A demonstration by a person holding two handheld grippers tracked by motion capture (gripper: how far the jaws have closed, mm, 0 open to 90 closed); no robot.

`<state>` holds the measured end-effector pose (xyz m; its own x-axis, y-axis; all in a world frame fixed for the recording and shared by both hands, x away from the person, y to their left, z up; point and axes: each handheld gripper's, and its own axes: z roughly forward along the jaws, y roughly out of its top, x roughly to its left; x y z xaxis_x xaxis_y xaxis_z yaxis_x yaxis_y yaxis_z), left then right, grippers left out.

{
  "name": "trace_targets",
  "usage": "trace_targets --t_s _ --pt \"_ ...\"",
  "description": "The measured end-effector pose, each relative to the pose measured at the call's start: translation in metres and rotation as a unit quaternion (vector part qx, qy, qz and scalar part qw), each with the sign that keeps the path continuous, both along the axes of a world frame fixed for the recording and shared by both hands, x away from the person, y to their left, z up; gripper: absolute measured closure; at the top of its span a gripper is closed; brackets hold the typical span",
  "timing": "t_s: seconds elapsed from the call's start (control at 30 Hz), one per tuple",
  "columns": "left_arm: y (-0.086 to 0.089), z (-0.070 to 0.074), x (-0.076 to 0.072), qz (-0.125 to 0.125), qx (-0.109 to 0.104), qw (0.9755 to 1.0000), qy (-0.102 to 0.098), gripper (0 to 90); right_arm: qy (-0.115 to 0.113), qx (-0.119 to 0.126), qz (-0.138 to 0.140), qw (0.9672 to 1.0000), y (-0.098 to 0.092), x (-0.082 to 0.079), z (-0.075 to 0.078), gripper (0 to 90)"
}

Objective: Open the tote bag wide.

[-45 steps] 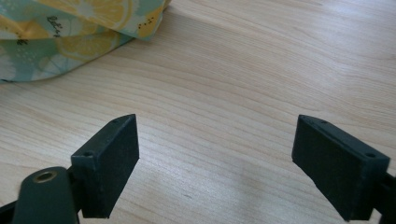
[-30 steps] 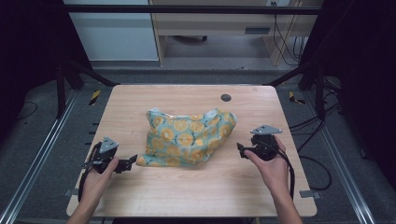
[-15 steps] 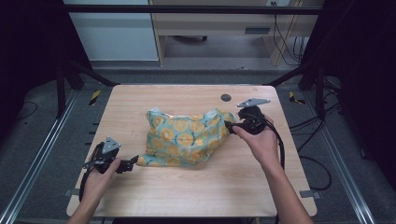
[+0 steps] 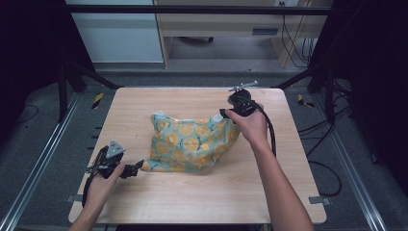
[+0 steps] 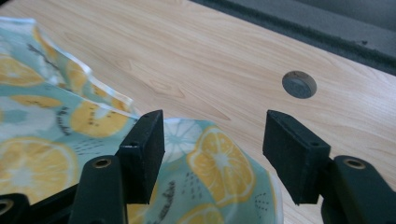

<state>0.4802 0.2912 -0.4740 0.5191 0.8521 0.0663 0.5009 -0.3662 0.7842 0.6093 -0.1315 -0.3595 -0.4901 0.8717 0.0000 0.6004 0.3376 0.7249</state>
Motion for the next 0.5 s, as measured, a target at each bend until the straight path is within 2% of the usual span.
trace_targets --t_s 0.13,0.17,0.27,0.33,0.37,0.4,0.43,0.47,0.5 --pt "0.0 0.0 0.001 -0.002 0.002 1.0 0.001 5.3 0.016 -0.003 -0.005 0.9999 0.001 0.008 -0.006 39.7" --pt "-0.001 -0.001 0.002 -0.002 0.003 1.0 0.001 5.3 0.029 0.003 -0.004 0.9996 0.002 0.012 -0.009 40.0" --pt "-0.001 -0.001 0.002 -0.004 0.005 1.0 0.004 5.3 0.032 -0.003 -0.007 0.9995 0.003 0.013 -0.011 40.9" --pt "-0.002 -0.001 0.002 -0.004 0.006 1.0 0.002 5.3 0.041 -0.006 -0.008 0.9991 0.004 0.014 -0.015 43.9" --pt "-0.002 0.0 0.001 -0.004 0.006 1.0 0.001 5.3 0.052 -0.003 -0.003 0.9987 0.004 0.015 -0.018 48.4" --pt "-0.002 0.0 0.001 -0.004 0.006 1.0 0.001 5.3 0.052 -0.003 -0.003 0.9987 0.004 0.015 -0.018 48.4" --pt "-0.002 0.0 0.001 -0.004 0.006 1.0 0.001 5.3 0.056 -0.002 -0.002 0.9984 0.004 0.014 -0.02 53.0" --pt "-0.001 0.0 0.001 -0.004 0.006 1.0 0.001 5.3 0.057 -0.003 0.002 0.9984 0.004 0.013 -0.021 62.4" --pt "-0.001 0.0 0.001 -0.003 0.004 1.0 -0.001 5.4 0.057 -0.011 0.02 0.9981 0.006 0.01 -0.022 76.1"
